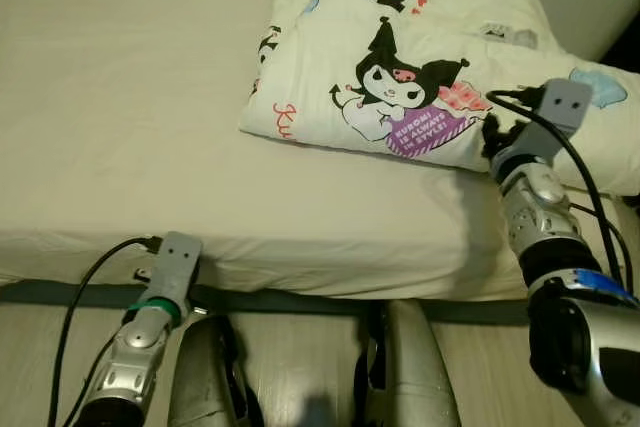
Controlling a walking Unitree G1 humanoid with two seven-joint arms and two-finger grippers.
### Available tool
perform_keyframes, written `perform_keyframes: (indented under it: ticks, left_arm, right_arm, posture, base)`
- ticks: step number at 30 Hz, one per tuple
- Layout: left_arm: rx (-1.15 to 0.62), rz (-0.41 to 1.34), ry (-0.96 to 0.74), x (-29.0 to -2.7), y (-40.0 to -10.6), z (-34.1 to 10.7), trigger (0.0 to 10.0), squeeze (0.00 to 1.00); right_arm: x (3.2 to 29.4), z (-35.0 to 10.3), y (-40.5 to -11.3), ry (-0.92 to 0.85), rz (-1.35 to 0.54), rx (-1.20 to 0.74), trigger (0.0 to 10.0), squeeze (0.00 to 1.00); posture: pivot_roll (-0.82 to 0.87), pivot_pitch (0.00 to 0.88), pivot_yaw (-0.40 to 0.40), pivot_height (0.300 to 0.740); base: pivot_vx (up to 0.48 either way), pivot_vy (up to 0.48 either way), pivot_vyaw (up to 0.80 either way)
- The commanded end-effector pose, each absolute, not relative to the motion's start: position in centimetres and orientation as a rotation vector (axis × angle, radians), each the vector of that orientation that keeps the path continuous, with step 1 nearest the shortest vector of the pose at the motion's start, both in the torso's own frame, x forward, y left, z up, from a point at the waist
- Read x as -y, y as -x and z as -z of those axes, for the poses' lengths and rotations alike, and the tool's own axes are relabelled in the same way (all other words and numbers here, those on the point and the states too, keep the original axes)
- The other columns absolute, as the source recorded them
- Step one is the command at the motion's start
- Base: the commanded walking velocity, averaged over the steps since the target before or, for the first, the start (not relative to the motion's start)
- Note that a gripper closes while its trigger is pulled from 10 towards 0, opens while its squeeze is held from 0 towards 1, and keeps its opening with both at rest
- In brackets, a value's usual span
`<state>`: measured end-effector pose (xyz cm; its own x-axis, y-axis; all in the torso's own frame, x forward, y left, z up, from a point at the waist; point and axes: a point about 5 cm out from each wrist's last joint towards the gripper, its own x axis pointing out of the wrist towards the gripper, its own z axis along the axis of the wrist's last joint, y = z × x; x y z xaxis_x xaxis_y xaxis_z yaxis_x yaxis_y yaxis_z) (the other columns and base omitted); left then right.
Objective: Clean up the room
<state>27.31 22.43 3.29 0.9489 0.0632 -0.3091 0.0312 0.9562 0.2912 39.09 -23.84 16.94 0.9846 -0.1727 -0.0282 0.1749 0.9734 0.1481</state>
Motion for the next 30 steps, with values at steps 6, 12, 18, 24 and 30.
perform_keyframes:
  ticks: [6, 12, 18, 24, 30]
  left_arm:
    - [-0.342, -0.082, -0.317, -25.5, -25.5, -4.0, 10.0, 0.00]
    - [-0.342, -0.105, -0.342, -26.9, -24.5, -4.9, 10.0, 0.00]
    - [-0.345, -0.124, -0.350, -27.5, -23.7, -5.3, 10.0, 0.00]
    - [-0.344, -0.152, -0.359, -28.1, -22.7, -6.0, 10.0, 0.00]
    - [-0.352, -0.173, -0.358, -28.5, -22.1, -6.4, 10.0, 0.00]
  right_arm:
    - [23.3, -18.2, -39.9, -0.186, 0.087, -0.014, 10.0, 1.00]
    - [23.5, -19.4, -40.2, -0.203, 0.094, 0.010, 10.0, 1.00]
    - [23.6, -19.9, -40.3, -0.180, 0.109, 0.033, 10.0, 1.00]
    - [23.3, -17.6, -40.0, -0.237, 0.128, -0.120, 9.6, 1.00]
    - [23.2, -16.4, -39.7, -0.338, 0.161, -0.183, 0.0, 0.00]
  posture:
    - [0.10, 0.252, 0.068, 0.565]
    - [0.13, 0.282, 0.074, 0.565]
    - [0.19, 0.296, 0.072, 0.565]
    - [0.23, 0.302, 0.067, 0.565]
    - [0.25, 0.299, 0.062, 0.565]
  base:
    - [0.000, 0.000, 0.00]
    - [0.000, 0.000, 0.00]
    - [0.000, 0.000, 0.00]
    - [0.000, 0.000, 0.00]
    - [0.000, 0.000, 0.00]
